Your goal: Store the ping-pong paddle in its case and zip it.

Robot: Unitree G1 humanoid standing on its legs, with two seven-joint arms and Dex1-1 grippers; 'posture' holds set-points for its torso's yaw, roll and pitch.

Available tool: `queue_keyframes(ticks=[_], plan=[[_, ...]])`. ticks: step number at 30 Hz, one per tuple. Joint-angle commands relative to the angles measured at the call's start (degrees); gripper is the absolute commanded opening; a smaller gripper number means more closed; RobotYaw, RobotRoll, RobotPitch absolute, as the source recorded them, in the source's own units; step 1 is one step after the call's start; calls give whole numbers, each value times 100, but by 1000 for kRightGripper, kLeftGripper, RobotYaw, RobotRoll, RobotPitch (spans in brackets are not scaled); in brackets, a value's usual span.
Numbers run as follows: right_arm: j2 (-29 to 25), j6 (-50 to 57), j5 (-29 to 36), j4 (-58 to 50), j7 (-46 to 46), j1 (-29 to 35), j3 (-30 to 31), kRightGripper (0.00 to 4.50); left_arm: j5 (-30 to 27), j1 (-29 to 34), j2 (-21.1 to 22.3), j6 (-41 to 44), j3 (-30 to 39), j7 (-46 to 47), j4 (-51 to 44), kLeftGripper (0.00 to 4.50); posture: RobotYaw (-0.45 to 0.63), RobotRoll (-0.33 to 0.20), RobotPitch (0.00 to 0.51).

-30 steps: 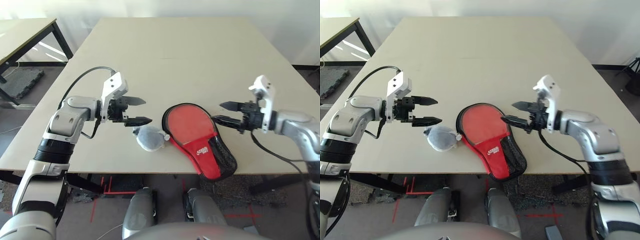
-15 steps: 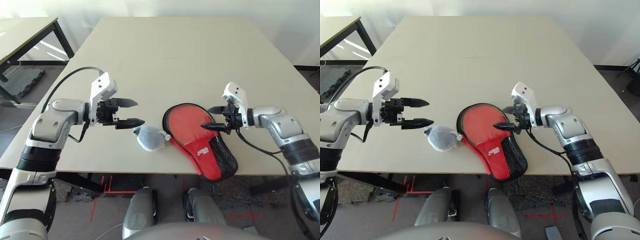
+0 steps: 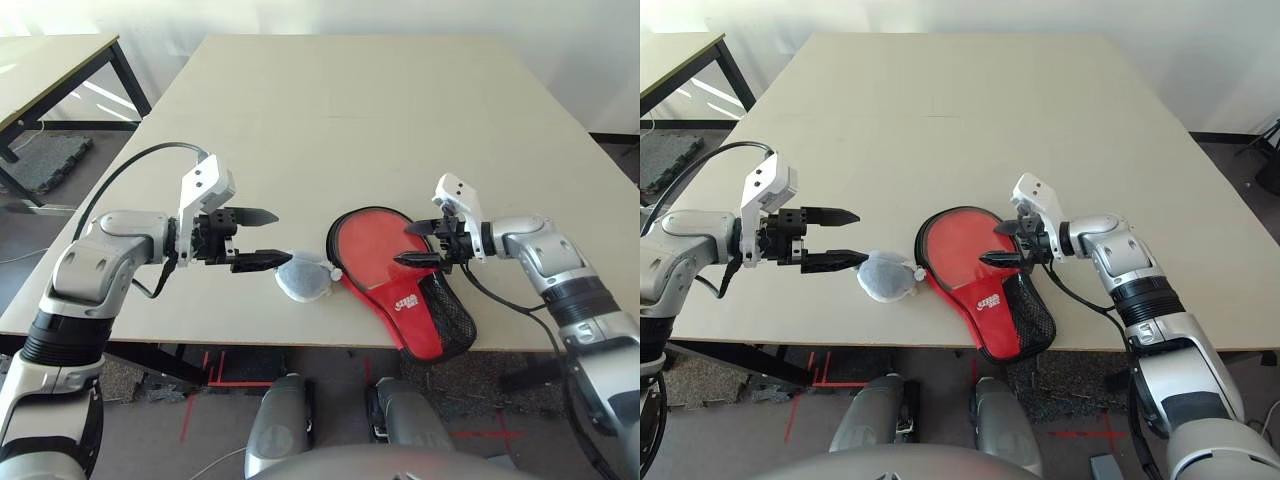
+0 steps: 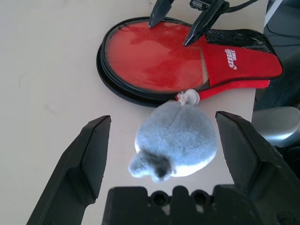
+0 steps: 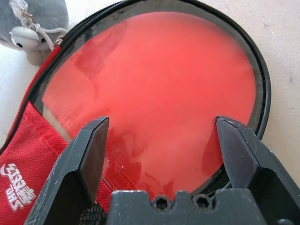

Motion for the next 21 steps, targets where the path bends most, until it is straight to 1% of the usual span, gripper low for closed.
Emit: queue_keyframes(ticks=[1,11,16,21], plan=[[-49,-13,-378,300,86,128,334,4474,-62,38,101,73,-30,21,-157,4500,171,0,61],[-131,-185,-656,458,128,210,343,4474,-53,67,68,187,-200,-9,-254,4500,165,0,63],[-57,-93,-566,395,105,265,229,4474,-36,37,-33,116,-328,-1,-213,4500,160,0,68],[-77,-184,-625,265,37,380,233,4474,5,-14,-94,58,-512,-31,-210,4500,150,0,74]])
